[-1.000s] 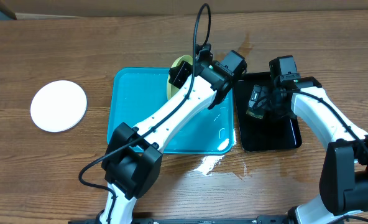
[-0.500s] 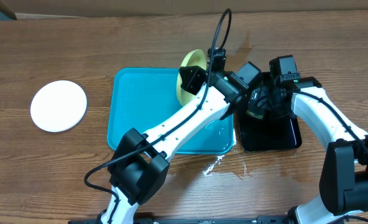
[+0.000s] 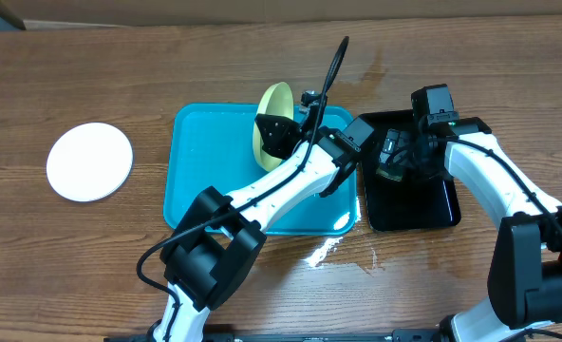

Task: Clean dirty plates on tray and stack at the side

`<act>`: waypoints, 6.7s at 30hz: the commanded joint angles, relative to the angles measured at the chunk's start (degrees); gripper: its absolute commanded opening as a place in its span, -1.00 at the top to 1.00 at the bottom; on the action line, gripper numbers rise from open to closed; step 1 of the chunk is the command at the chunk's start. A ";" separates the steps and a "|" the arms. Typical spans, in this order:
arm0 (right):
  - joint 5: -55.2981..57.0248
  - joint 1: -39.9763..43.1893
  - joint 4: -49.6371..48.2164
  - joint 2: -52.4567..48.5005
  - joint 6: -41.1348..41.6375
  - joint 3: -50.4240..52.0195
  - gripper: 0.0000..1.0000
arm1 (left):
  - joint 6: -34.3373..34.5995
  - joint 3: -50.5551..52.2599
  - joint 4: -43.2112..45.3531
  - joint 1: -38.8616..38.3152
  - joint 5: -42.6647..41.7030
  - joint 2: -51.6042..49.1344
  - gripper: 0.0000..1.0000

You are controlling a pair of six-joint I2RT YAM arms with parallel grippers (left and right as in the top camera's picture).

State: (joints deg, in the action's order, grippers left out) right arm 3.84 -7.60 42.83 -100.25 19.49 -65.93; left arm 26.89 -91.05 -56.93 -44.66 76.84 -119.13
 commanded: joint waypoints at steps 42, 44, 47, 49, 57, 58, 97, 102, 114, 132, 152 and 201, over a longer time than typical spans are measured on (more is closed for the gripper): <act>0.35 -0.20 -0.37 0.13 0.26 0.11 -1.00 | -0.24 -2.51 0.68 5.11 -24.37 18.62 0.91; 0.35 -0.20 -0.35 0.13 0.26 0.11 -1.00 | -4.13 -3.23 0.70 9.18 -35.82 22.56 0.91; 0.33 -0.20 -0.35 0.13 0.26 0.11 -1.00 | -9.09 -3.58 -0.68 17.14 -54.12 27.10 0.91; 0.33 -0.20 -0.35 0.13 0.26 0.11 -1.00 | -9.18 -3.58 -3.43 23.85 -63.47 28.79 0.91; 0.33 -0.20 -0.35 0.13 0.26 0.11 -1.00 | -12.35 -3.10 -12.04 48.30 -76.98 27.34 0.92; 0.33 -0.20 -0.37 0.13 0.26 0.11 -1.00 | -12.35 -2.75 -11.96 50.47 -76.89 27.23 0.92; 0.33 -0.20 -0.35 0.13 0.26 0.11 -1.00 | 1.38 26.71 24.11 77.66 -70.88 26.56 -0.60; 0.33 -0.20 -0.35 0.13 0.26 0.11 -1.00 | -3.69 26.38 26.14 77.55 -87.01 26.58 0.17; 0.33 -0.20 -0.37 0.13 0.26 0.11 -1.00 | -11.39 26.40 20.04 65.61 -90.31 26.56 0.67; 0.33 -0.20 -0.37 0.13 0.26 0.11 -1.00 | -13.20 26.40 26.93 42.40 -86.53 26.56 -0.99; 0.33 -0.22 -0.35 3.91 0.26 0.11 -1.00 | -13.20 26.40 26.91 42.01 -86.53 26.56 -1.00; -1.40 10.88 -56.85 100.08 -1.75 65.53 -1.00 | -13.20 26.40 26.91 42.01 -86.51 26.56 -1.00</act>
State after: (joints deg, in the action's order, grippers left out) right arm 3.64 3.01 -15.59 -0.73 17.98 -2.55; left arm 14.57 -64.42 -30.15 -2.55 -10.22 -92.60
